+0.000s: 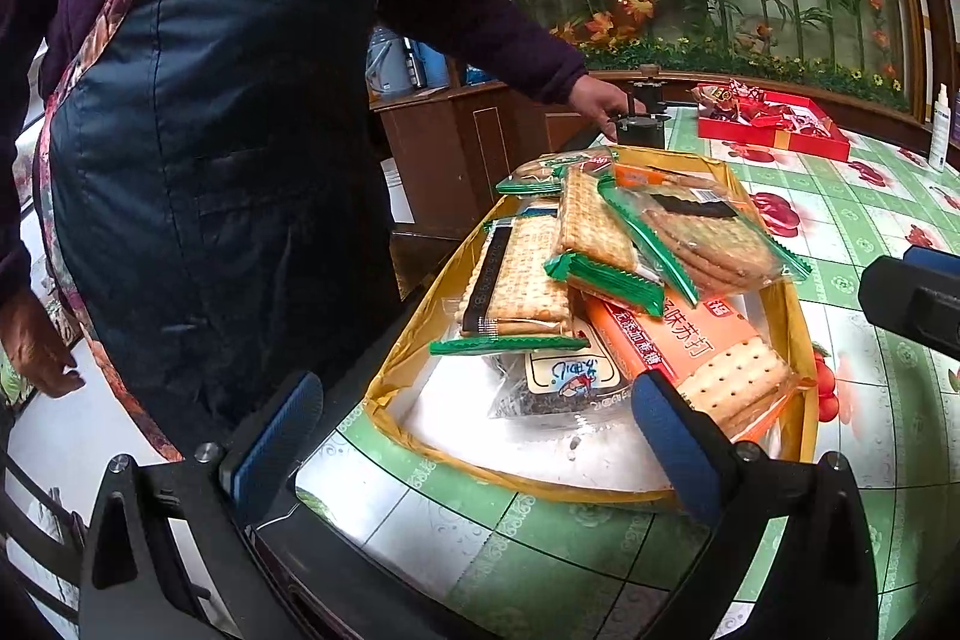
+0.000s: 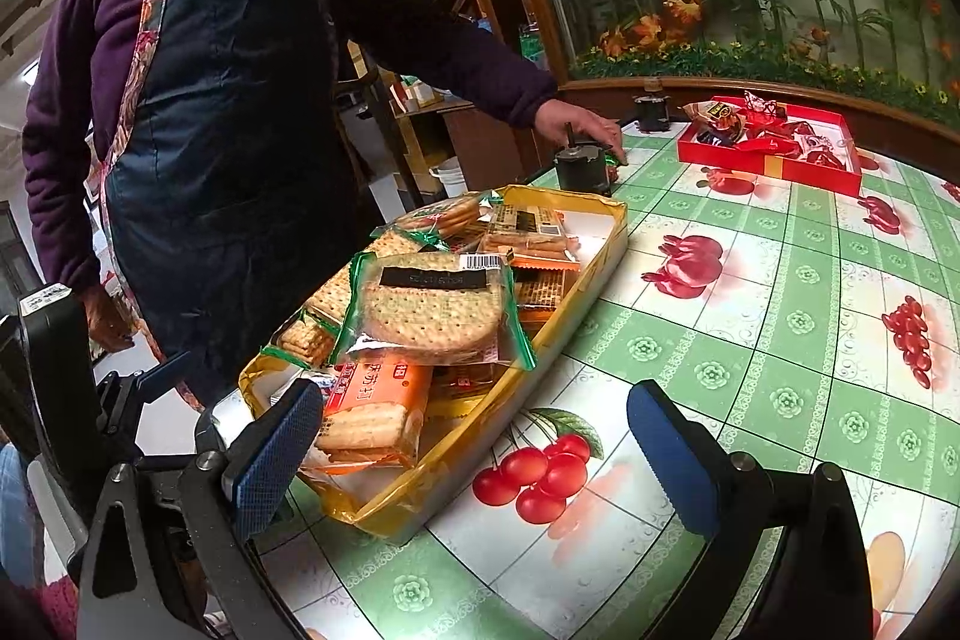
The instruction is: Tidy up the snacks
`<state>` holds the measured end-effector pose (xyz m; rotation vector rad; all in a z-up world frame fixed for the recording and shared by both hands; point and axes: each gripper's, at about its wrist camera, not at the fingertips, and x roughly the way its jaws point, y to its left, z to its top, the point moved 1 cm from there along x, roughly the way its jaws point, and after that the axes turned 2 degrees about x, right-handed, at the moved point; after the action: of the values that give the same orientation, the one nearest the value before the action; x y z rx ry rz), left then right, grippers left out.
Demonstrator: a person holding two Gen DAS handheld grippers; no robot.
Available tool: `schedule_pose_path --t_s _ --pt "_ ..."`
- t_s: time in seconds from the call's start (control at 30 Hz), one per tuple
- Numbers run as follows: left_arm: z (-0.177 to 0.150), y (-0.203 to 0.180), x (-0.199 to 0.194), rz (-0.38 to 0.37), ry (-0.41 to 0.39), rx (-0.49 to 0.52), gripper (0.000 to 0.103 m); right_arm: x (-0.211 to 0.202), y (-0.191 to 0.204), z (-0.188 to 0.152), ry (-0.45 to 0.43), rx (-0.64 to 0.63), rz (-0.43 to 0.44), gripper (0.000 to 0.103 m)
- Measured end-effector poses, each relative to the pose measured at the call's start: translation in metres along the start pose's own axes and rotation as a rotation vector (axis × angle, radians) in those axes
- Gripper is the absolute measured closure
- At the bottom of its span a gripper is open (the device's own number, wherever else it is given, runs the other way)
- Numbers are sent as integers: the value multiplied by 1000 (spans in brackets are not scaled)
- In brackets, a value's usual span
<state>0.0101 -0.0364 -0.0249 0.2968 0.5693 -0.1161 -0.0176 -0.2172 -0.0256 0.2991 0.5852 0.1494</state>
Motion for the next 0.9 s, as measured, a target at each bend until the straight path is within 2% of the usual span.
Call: schedule_pose_path --t_s 0.9 --pt "-1 1 -3 -13 2 -4 0 0 0 -1 1 0 1 0"
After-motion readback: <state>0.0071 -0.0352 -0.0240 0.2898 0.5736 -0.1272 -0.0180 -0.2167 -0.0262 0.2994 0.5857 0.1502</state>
